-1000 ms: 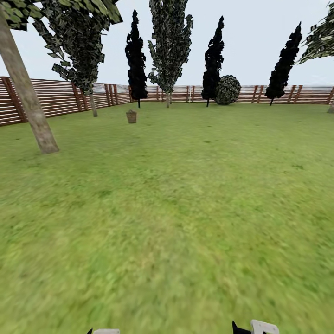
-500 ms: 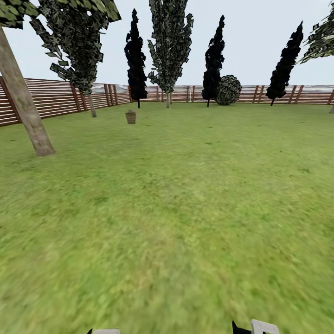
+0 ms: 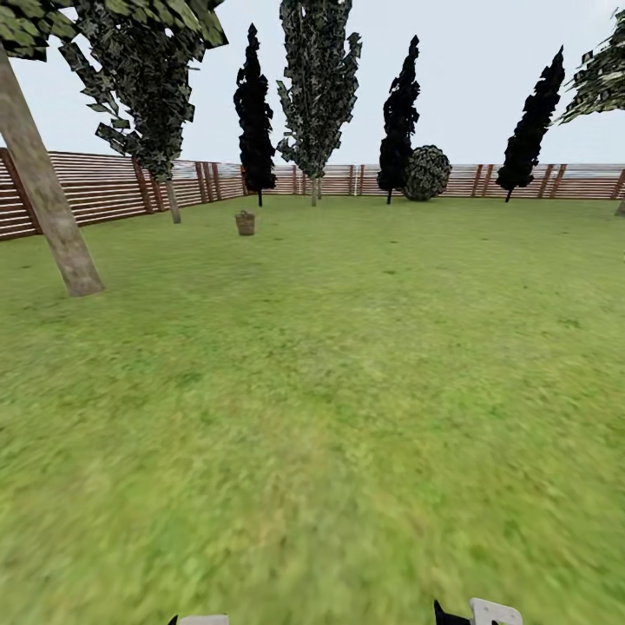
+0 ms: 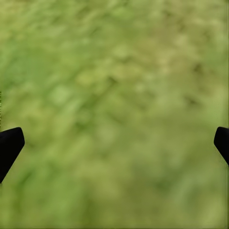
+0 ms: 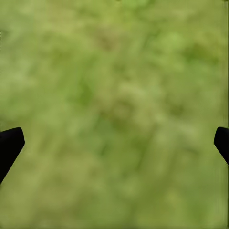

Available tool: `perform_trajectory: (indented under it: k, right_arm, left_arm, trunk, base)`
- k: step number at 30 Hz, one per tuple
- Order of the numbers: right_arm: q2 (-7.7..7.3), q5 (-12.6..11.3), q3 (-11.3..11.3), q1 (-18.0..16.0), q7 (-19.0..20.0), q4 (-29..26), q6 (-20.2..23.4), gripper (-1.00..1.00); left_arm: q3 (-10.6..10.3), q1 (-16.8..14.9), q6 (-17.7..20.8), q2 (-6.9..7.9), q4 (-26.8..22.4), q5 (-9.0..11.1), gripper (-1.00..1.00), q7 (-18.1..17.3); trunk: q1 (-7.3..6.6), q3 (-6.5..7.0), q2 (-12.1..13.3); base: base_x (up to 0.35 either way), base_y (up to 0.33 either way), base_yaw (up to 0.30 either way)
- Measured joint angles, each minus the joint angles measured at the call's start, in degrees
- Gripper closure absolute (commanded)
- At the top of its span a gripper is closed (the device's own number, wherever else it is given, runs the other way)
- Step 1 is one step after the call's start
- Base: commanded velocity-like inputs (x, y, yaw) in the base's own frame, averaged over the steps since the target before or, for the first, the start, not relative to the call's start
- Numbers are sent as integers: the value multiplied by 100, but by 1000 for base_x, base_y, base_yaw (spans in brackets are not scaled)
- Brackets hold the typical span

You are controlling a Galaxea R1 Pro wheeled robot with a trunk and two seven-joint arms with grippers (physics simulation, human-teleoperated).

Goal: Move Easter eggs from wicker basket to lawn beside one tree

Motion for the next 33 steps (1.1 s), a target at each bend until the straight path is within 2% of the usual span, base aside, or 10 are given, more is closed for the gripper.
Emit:
perform_trajectory:
  k: [7,11,19,33]
  right_arm:
    - [-7,30,1,0,-4,8,-4,-100]
    - [-5,46,4,0,-4,33,-1,-100]
    - [-1,-8,-31,1,-4,764,10,-100]
    - [-4,18,-8,0,-4,852,1,-100]
  left_arm:
    - [17,0,0,19,13,13,-100,-1]
    - [21,1,0,18,216,17,-100,-9]
    - [48,0,0,20,377,23,-100,0]
    - [94,0,0,31,485,32,-100,12]
  trunk:
    - [-154,126,281]
    - [-242,197,441]
    - [-417,341,762]
    - [-725,592,1324]
  base:
    - [0,0,0]
    - [0,0,0]
    - [0,0,0]
    - [0,0,0]
